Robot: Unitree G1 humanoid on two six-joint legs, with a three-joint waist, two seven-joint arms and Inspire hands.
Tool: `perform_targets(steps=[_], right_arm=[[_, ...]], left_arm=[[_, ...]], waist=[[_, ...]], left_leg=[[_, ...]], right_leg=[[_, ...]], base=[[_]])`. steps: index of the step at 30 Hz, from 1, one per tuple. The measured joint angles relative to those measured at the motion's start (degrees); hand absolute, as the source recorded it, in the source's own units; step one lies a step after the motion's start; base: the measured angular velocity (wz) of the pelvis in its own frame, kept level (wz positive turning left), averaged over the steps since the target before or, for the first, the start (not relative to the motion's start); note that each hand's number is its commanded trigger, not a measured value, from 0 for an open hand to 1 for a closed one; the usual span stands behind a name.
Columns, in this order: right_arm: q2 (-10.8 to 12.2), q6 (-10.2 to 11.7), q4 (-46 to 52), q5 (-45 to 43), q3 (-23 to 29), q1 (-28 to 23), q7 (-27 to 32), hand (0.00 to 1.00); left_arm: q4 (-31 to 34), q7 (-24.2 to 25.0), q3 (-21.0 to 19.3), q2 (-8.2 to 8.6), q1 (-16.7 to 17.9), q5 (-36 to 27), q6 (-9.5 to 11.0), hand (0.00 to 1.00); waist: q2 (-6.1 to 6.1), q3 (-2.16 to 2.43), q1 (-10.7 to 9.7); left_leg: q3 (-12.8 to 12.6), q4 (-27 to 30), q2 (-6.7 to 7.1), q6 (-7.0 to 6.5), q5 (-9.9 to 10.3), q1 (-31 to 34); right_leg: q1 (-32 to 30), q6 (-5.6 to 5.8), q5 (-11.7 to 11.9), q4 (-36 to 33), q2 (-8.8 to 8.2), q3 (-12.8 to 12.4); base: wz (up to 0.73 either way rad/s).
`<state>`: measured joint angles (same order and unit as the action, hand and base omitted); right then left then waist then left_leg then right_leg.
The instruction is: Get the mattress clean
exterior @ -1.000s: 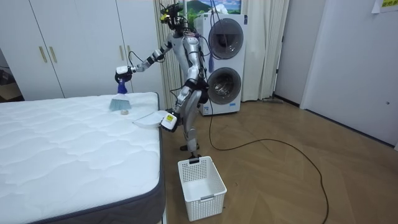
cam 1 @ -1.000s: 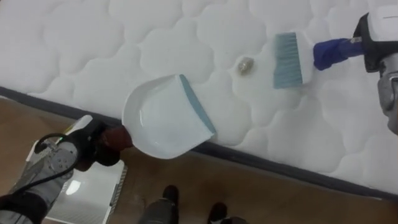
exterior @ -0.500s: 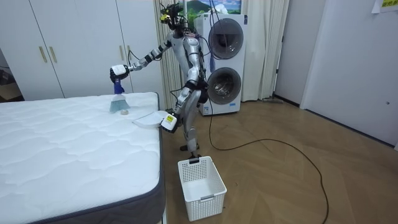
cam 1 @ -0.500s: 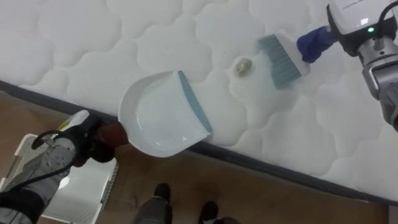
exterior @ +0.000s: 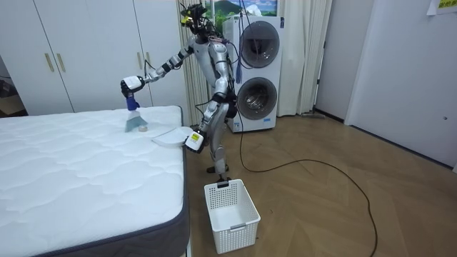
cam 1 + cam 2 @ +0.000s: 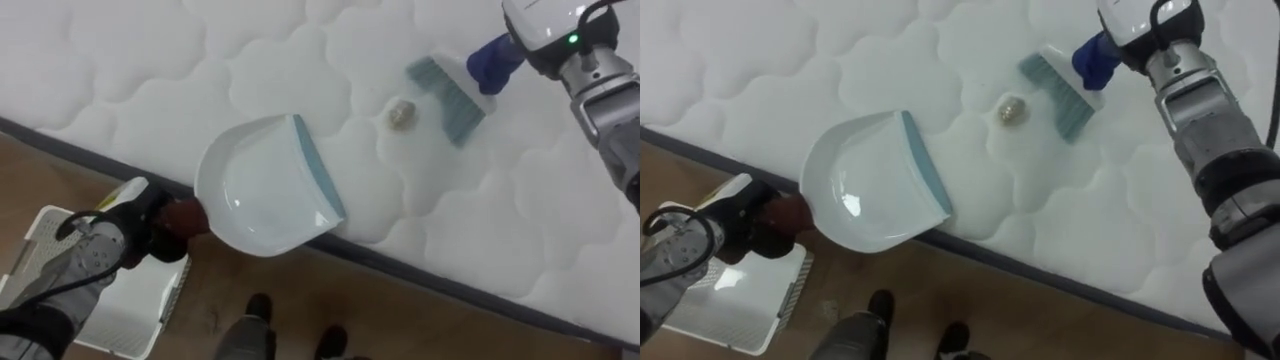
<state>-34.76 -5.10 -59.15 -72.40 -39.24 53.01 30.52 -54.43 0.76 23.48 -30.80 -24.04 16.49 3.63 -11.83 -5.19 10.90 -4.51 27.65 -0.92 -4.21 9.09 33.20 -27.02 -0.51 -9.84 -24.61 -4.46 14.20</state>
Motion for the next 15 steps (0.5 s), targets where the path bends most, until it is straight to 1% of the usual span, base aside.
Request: perform_targets(steps=[3,5,7,13,15], right_arm=[[1.1,-0.4,1.6,-0.7,-0.4,0.0,-0.1,1.0],[2.3,-1.2,2.1,-1.7,-1.8,0.0,-0.6,1.0],[2.8,-1.3,3.0,-2.5,-2.5,0.0,-1.0,1.0],[4.4,-1.3,3.7,-2.4,-2.5,0.0,-3.3,1.0],[5.4,-1.4,3.7,-1.8,-2.5,0.0,-4.1,1.0]], left_arm=[[0.0,-0.1,0.0,0.15,0.0,0.0,0.0,1.0],[-0.4,-0.3,-0.1,0.9,-0.1,0.0,-0.5,1.0],[-0.4,-0.4,-0.1,1.27,-0.1,-0.1,-0.8,1.0],[-0.7,-0.5,0.0,1.33,0.2,0.0,-0.8,1.0],[-0.8,-0.5,0.0,1.32,0.3,-0.1,-0.8,1.0]], waist=[[0.0,0.0,0.1],[0.01,0.0,0.3],[0.01,0.0,0.3],[0.14,-0.08,0.4],[0.2,-0.1,0.4]], left_leg=[[0.1,-0.1,0.0,0.02,0.0,-0.1],[0.0,-0.6,0.13,0.06,0.0,-0.5],[0.1,-1.2,0.3,0.08,0.0,-0.9],[0.1,-1.4,0.36,0.12,-0.1,-2.0],[0.1,-1.5,0.29,0.14,-0.1,-2.2]], right_leg=[[0.0,0.0,0.0,-0.1,0.0,0.0],[0.2,0.0,0.0,-0.1,-0.16,0.1],[0.3,0.0,0.0,0.0,-0.28,0.1],[1.4,0.0,0.0,0.2,-0.32,0.3],[1.9,0.0,0.0,0.9,-0.19,0.6]], base=[[0.0],[0.0],[0.0],[0.0],[0.0]])
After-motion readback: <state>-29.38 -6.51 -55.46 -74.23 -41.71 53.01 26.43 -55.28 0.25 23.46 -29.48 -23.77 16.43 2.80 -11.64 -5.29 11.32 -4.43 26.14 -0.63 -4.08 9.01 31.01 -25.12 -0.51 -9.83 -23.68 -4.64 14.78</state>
